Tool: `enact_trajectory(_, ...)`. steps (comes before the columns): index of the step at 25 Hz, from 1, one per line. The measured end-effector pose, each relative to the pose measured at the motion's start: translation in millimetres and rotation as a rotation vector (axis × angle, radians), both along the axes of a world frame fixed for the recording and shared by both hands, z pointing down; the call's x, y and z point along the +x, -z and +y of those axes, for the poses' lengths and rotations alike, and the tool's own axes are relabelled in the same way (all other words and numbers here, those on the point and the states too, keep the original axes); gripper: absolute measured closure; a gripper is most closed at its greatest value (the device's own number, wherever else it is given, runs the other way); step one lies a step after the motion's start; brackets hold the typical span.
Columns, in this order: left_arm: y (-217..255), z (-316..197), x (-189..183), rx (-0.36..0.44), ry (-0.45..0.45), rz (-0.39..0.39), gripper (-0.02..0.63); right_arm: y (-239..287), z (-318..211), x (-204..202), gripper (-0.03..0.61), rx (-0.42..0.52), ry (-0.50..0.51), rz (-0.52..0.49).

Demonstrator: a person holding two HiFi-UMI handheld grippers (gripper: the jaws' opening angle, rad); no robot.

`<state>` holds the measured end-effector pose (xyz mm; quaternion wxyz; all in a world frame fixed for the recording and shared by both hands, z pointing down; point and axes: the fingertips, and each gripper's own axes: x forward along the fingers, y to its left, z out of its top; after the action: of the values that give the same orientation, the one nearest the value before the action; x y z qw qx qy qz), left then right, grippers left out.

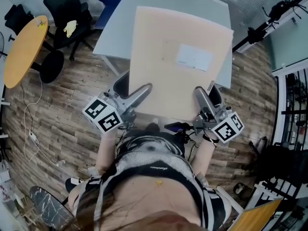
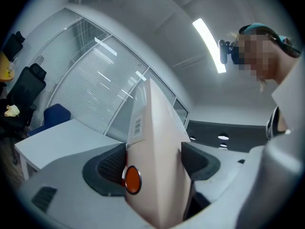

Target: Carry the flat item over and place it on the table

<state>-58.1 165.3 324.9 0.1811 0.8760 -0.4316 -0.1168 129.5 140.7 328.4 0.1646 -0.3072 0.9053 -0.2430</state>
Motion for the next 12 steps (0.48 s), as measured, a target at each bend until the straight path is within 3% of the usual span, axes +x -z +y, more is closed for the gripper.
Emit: enact_trajectory(12, -3, -14, 12, -0.017, -0.003, 0.008, 0.256, -3, -13, 12, 0.265, -0.019, 0.000, 0.009)
